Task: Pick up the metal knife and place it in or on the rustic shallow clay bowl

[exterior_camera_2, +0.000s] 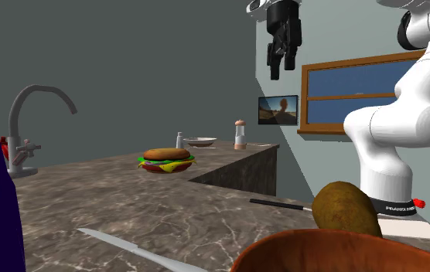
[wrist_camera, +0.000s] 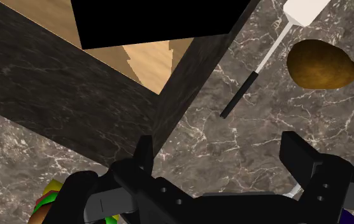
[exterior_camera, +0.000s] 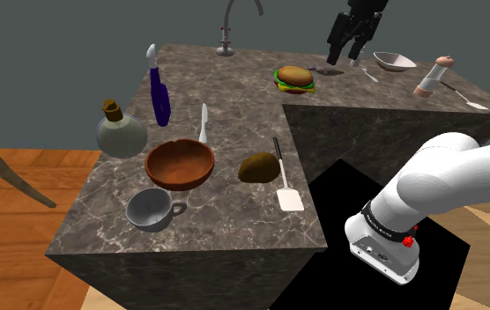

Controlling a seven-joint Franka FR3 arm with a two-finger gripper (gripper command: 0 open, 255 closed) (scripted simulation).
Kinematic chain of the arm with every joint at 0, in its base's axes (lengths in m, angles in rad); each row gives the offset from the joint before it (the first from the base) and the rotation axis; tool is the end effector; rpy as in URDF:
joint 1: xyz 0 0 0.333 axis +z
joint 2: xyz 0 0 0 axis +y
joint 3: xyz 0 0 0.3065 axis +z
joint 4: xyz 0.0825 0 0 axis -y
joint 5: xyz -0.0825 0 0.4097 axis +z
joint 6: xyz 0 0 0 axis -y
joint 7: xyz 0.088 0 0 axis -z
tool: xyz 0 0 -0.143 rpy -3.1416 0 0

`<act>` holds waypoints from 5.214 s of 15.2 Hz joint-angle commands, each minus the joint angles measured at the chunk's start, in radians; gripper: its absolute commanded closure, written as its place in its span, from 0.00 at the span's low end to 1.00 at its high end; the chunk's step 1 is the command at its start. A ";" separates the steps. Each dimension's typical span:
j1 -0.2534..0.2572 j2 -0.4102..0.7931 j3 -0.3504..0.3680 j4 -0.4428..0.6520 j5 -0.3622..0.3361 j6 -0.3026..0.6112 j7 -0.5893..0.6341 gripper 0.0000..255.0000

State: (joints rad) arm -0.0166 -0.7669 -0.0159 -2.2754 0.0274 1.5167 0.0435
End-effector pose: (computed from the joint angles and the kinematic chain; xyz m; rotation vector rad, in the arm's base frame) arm 0.3396 -0.0082 0.5766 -3.1012 0.1086 -0.0122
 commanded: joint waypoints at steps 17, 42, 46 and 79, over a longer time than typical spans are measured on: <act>-0.020 0.400 0.294 0.017 0.052 0.417 0.474 0.00; 0.056 1.197 0.365 0.526 -0.317 0.633 1.085 0.00; 0.057 1.208 0.362 0.520 -0.323 0.650 1.088 0.00; 0.047 1.116 0.385 0.635 -0.269 0.451 1.039 1.00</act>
State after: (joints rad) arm 0.0318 0.3529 0.3690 -1.6486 -0.2443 1.9797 1.0865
